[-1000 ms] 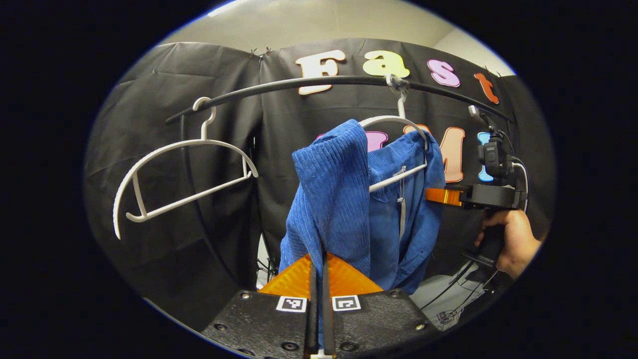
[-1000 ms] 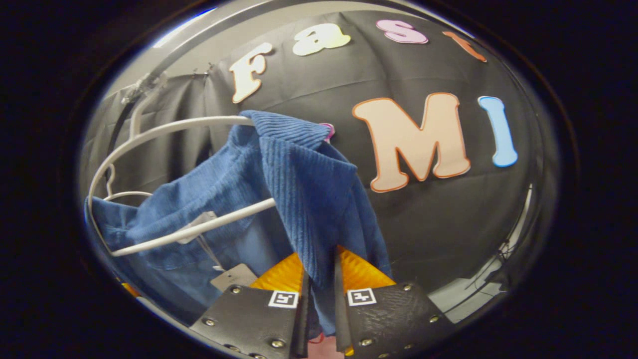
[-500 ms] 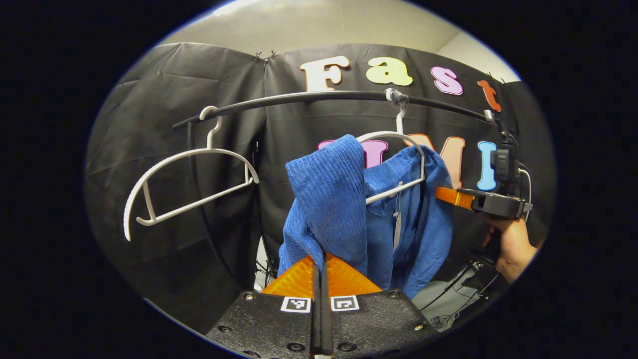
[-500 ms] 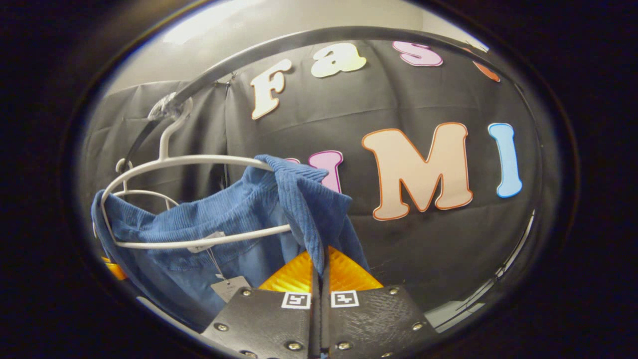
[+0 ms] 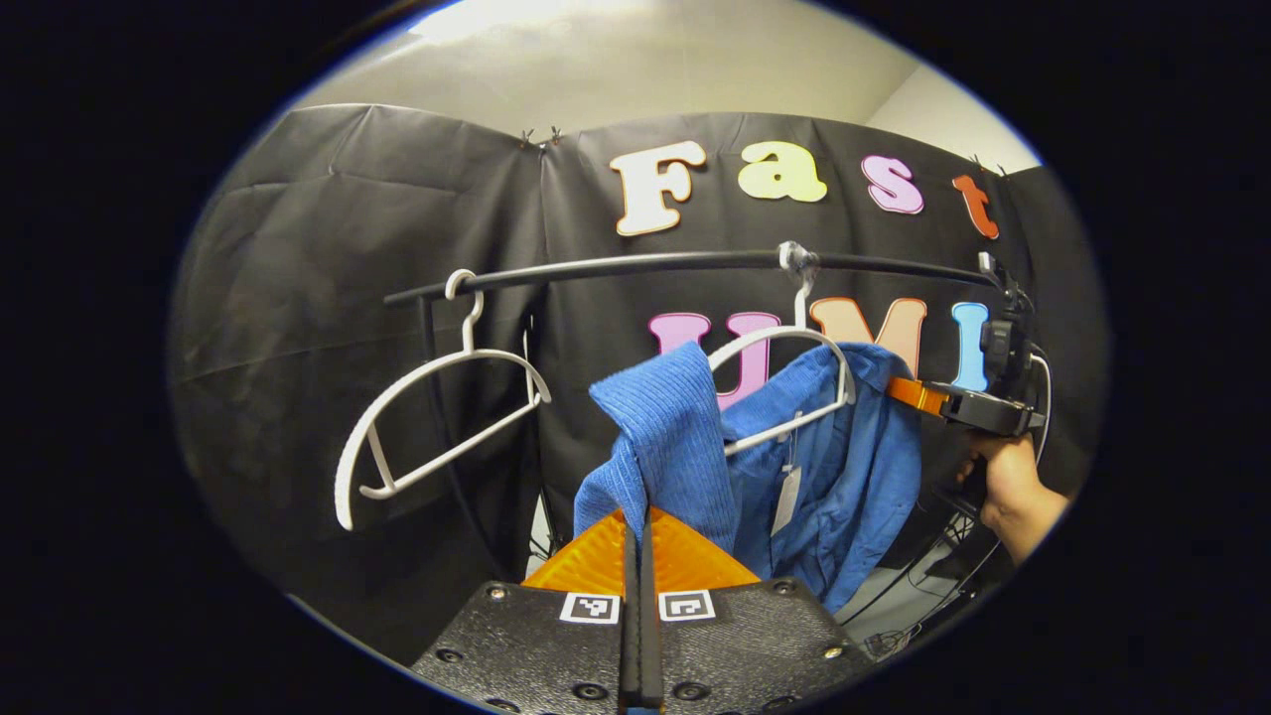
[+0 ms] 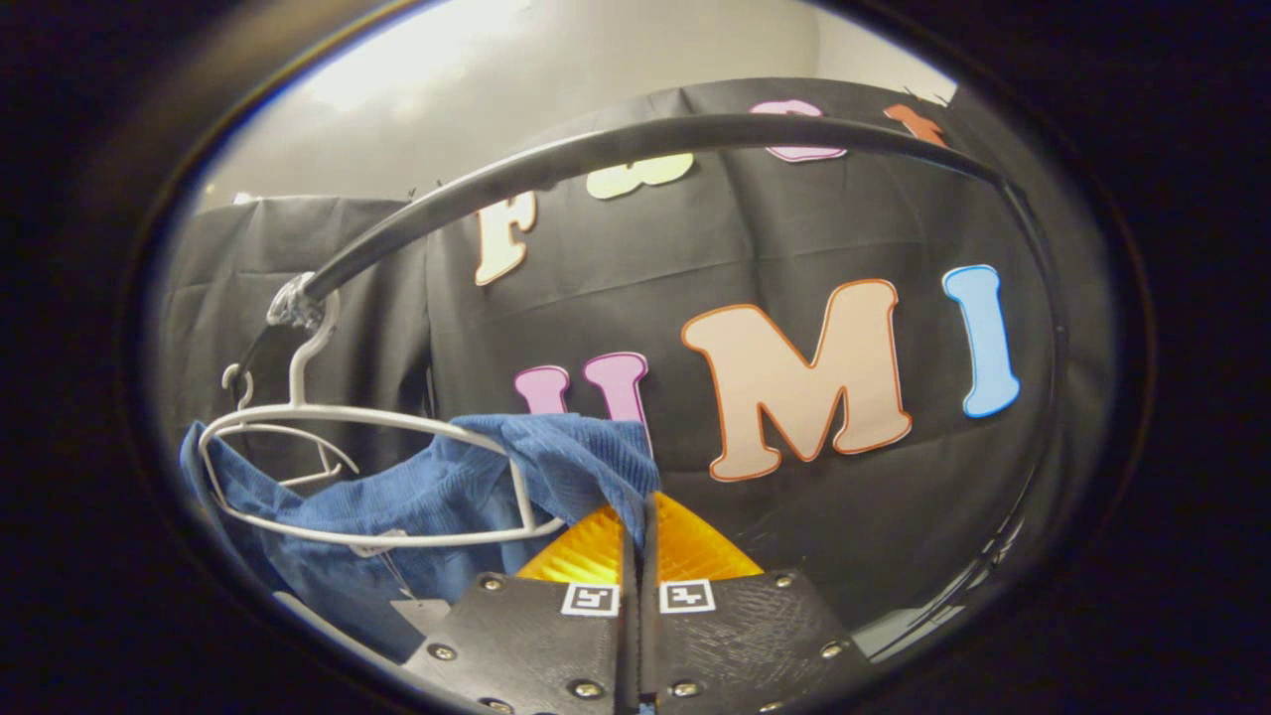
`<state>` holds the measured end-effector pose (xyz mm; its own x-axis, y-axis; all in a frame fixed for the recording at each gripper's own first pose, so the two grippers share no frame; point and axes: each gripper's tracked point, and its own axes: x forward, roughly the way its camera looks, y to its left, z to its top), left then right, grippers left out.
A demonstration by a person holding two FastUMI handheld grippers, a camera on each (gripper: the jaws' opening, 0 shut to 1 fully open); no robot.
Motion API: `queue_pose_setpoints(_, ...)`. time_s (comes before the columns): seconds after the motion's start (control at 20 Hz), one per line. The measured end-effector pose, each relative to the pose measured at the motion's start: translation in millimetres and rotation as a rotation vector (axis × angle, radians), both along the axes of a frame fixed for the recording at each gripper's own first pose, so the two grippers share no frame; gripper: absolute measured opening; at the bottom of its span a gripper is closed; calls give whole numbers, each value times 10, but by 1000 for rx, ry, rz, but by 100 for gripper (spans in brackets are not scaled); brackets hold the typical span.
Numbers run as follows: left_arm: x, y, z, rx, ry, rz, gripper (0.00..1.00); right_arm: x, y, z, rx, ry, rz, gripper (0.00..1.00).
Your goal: Grasp the clothes on the hanger with both hands and then place them into the laundry hamper below.
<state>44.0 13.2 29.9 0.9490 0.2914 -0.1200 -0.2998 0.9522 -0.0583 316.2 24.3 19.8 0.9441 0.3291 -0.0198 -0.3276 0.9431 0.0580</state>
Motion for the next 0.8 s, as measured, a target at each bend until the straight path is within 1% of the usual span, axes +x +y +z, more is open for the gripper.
queue_pose_setpoints(0.1,74,37,16,18,-5,-2,0,81,-46,-3,-1,0,-25,1)
queue_pose_setpoints(0.25,178,114,-37,5,-8,-12,0,220,-40,-51,-2,16,-46,1)
queue_pose_setpoints(0.35,273,194,-115,-26,-9,-19,0,329,-57,-95,-12,28,-58,1)
queue_pose_setpoints(0.4,321,247,-169,-45,-1,-19,2,373,-72,-132,-13,38,-67,1)
queue_pose_setpoints(0.45,367,272,-219,-71,5,-28,0,416,-89,-178,-14,52,-76,1)
queue_pose_setpoints(0.5,401,267,-254,-93,3,-41,0,458,-93,-235,-19,68,-79,1)
queue_pose_setpoints(0.55,447,268,-279,-102,-2,-55,3,497,-90,-295,-25,81,-81,1)
queue_pose_setpoints(0.6,488,272,-307,-107,-9,-69,1,520,-84,-349,-34,92,-82,1)
queue_pose_setpoints(0.8,619,248,-444,-125,-16,-108,0,540,31,-539,-72,97,-65,1)
